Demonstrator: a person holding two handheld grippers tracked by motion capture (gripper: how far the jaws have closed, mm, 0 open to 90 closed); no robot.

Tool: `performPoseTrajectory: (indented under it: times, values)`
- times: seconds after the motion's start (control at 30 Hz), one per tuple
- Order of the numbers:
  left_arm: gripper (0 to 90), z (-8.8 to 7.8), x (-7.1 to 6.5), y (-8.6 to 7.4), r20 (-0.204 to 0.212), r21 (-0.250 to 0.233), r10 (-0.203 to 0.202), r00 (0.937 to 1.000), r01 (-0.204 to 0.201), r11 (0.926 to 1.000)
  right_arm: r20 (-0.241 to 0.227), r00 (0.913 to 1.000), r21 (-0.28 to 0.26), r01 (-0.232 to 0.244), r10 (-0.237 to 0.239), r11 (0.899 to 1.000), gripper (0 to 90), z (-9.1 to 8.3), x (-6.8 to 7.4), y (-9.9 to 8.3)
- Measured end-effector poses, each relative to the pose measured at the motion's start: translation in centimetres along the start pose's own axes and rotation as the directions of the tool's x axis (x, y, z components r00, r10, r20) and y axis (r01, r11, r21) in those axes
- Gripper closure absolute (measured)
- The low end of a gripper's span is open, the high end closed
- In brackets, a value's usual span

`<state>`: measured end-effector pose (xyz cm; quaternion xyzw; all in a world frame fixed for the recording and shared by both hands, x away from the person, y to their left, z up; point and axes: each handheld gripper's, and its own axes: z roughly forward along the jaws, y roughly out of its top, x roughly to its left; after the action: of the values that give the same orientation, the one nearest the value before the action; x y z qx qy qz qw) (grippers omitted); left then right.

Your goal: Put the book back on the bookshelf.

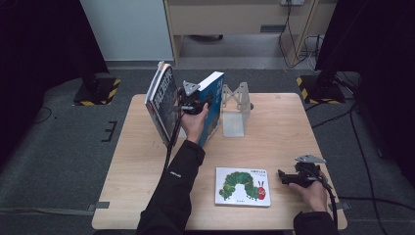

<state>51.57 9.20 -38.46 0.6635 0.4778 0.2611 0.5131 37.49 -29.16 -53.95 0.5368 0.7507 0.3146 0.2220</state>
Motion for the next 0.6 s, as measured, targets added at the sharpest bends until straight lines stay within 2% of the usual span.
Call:
performPoseTrajectory:
  times: [0.1, 0.17, 0.27, 0.4, 0.6]
  values:
    - [59.7, -0.2, 0.0, -0.4, 0.005, 0.025, -0.006, 1.0000, 0.006, 0.9997, 0.000, 1.0000, 0.000, 0.000, 0.000, 1.000, 2.4, 0.0, 0.0, 0.0]
    - [59.7, -0.3, 0.2, -0.8, 0.016, 0.021, -0.021, 0.9997, 0.020, 0.9996, -0.001, 1.0000, 0.000, 0.001, -0.001, 1.000, 2.3, 0.0, 0.0, 0.0]
    - [59.9, -0.9, 0.1, -0.9, 0.016, 0.016, 0.012, 0.9998, -0.012, 0.9998, -0.001, 1.0000, 0.000, 0.000, 0.000, 1.000, 2.3, 0.0, 0.0, 0.0]
    - [59.8, -1.7, 0.1, -0.9, 0.001, 0.014, 0.029, 0.9996, -0.029, 0.9995, 0.000, 1.0000, 0.000, -0.001, 0.001, 1.000, 2.3, 0.0, 0.0, 0.0]
    - [59.6, -2.6, 0.4, -1.6, -0.007, 0.004, 0.029, 0.9995, -0.029, 0.9996, -0.001, 1.0000, 0.001, -0.004, 0.004, 1.000, 2.3, 0.0, 0.0, 0.0]
